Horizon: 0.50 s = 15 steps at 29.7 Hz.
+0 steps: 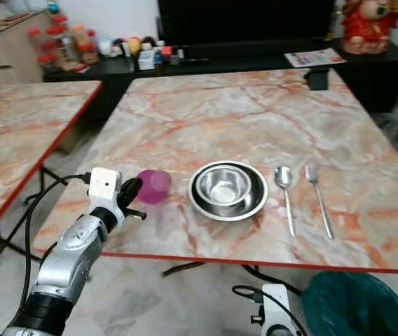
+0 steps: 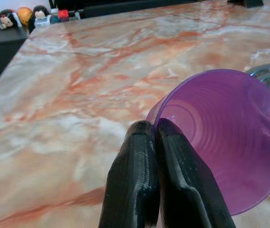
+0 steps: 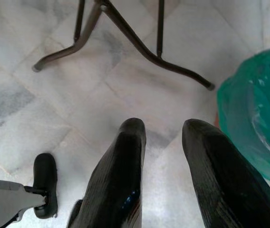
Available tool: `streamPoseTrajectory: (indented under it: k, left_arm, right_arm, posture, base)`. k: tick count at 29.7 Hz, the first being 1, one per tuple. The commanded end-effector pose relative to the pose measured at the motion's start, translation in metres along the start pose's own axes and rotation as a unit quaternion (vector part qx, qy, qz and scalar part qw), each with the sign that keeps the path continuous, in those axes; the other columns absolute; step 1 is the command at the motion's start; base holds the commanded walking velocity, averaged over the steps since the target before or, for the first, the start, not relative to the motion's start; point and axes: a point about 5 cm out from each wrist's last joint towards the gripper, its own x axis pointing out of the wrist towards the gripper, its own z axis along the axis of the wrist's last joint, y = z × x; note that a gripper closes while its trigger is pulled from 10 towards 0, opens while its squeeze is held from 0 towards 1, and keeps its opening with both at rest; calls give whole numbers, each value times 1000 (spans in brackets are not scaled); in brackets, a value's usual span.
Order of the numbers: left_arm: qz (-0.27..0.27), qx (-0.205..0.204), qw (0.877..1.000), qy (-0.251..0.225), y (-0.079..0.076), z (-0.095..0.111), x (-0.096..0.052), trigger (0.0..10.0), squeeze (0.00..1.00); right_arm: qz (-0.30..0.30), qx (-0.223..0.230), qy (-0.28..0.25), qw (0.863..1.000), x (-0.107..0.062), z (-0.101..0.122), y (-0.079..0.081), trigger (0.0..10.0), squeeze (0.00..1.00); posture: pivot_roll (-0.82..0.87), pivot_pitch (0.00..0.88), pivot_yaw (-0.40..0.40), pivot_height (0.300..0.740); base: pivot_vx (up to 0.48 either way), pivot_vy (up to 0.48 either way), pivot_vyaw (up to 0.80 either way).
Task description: Setting the table
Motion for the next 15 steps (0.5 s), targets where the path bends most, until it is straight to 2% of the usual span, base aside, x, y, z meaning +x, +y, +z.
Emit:
streamPoseTrajectory:
  k: [1,2,6,8,12,15]
  left_arm:
    - [-15,2,1000,-1,2,16,3,10000,0]
    - [-31,8,999,4,0,24,6,10000,0]
    - [-37,2,999,20,3,34,13,10000,0]
    - [-41,-16,998,49,9,45,27,10000,0]
    - [-58,-31,996,63,10,51,34,10000,0]
    - [-87,-29,990,104,9,53,42,10000,0]
  right_arm:
    - [9,5,2,1000,0,-1,10,10000,0]
    - [10,7,3,1000,-1,-2,12,10000,0]
    - [10,12,4,1000,-1,-3,14,10000,0]
    - [7,22,7,1000,-2,-4,16,10000,0]
    - [3,31,8,999,-2,-5,17,10000,0]
    - [-3,42,10,999,-2,-6,18,10000,0]
  posture:
    - [30,2,112,740]
    - [34,3,118,740]
    - [40,10,128,740]
    - [45,27,143,740]
    - [40,30,154,740]
    - [35,31,166,740]
  base:
    - [0,0,0]
    - [0,0,0]
    - [0,0,0]
    - [0,0,0]
    - [0,0,0]
    - [0,0,0]
